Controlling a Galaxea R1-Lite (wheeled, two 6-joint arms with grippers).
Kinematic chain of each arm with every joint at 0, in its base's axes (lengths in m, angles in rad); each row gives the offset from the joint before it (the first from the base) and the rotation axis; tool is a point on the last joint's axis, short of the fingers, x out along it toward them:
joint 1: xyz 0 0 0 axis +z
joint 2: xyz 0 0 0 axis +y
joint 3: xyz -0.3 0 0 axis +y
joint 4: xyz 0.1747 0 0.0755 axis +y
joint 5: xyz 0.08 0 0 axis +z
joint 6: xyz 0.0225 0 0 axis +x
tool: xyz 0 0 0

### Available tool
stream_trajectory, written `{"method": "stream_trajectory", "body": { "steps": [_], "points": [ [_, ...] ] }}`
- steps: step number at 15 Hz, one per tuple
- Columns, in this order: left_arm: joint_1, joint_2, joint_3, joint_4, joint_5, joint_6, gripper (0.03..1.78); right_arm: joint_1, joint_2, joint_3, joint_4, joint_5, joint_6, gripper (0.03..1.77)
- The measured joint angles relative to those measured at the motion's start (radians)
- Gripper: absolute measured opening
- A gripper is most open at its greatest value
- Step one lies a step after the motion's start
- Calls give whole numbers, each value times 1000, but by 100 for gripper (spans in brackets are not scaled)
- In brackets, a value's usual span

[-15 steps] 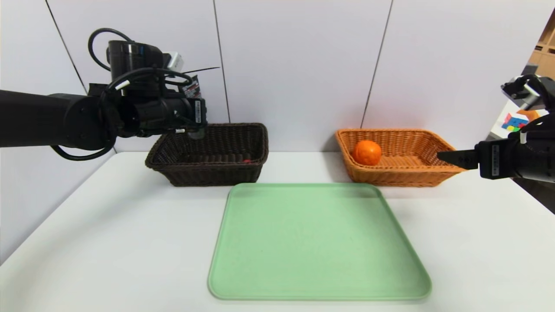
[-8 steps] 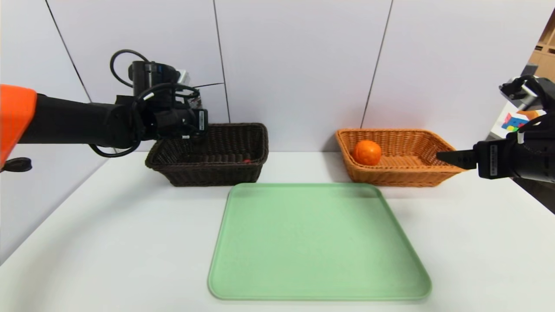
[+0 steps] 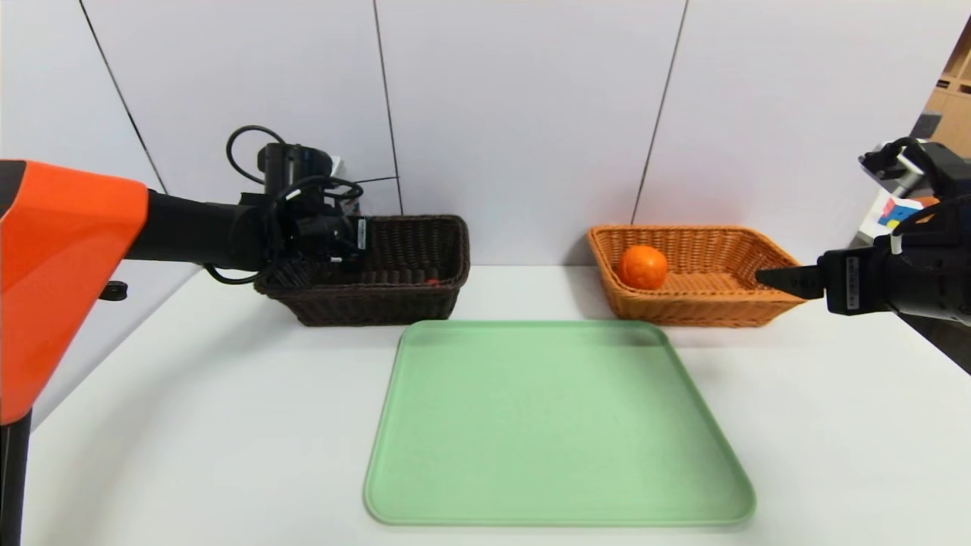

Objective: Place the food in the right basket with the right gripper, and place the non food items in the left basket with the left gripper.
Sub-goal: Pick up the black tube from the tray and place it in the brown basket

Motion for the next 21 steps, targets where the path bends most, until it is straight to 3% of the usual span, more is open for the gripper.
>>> {"method": "stream_trajectory", "body": {
  "steps": [17, 21],
  "points": [
    [-4, 37, -23, 3, 8, -1, 43, -1, 31, 4, -24, 8, -1, 169],
    [-4, 37, -23, 0, 9, -1, 93, -2, 31, 3, -24, 8, -3, 169]
  ]
}}
